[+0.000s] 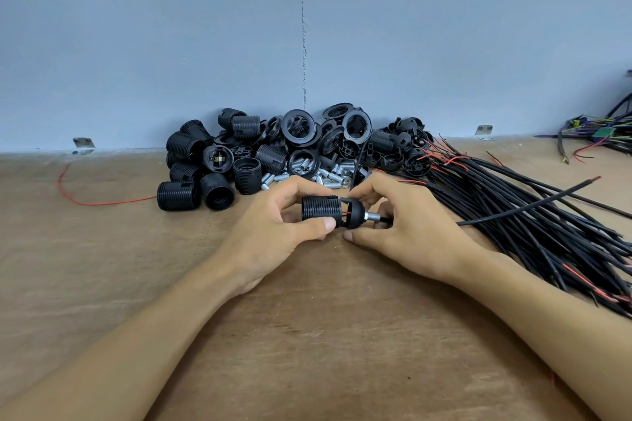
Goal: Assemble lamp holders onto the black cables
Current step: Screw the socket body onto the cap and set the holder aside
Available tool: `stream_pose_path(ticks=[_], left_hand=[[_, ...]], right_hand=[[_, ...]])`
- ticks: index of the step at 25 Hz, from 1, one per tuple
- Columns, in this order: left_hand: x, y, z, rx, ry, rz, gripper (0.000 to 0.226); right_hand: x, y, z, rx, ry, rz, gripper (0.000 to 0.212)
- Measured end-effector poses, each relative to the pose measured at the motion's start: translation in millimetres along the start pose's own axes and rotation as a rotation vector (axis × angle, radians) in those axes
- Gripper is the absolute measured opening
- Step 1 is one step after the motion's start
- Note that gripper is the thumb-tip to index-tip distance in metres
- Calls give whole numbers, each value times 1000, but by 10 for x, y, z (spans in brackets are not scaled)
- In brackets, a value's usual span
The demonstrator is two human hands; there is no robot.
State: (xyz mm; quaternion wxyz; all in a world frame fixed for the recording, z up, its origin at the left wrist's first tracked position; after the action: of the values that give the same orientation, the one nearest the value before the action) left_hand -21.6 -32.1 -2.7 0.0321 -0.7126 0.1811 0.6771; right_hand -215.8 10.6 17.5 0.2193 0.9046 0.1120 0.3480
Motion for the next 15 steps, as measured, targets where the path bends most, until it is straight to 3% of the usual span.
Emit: stream_pose_path(ticks=[10,15], left_hand=[[-43,-24,-20,40,159,95,33],[-4,1,-25,-30,7,-22,24]], right_hand=[[1,-11,2,10,-92,-106,33],[45,12,-14,11,-102,-145,43]])
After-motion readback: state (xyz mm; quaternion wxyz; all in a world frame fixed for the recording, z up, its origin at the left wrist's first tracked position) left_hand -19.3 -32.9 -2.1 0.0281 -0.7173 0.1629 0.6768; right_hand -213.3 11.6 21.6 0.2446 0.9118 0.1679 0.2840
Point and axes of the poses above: each hand's wrist, its own y-axis towards the middle knuckle, its own z-axis out of the palm, x = y × z, the point moved 3 cm from there along y, towards the middle knuckle, and after that the axes turned 8 degrees about -x, right-handed, at the moved point
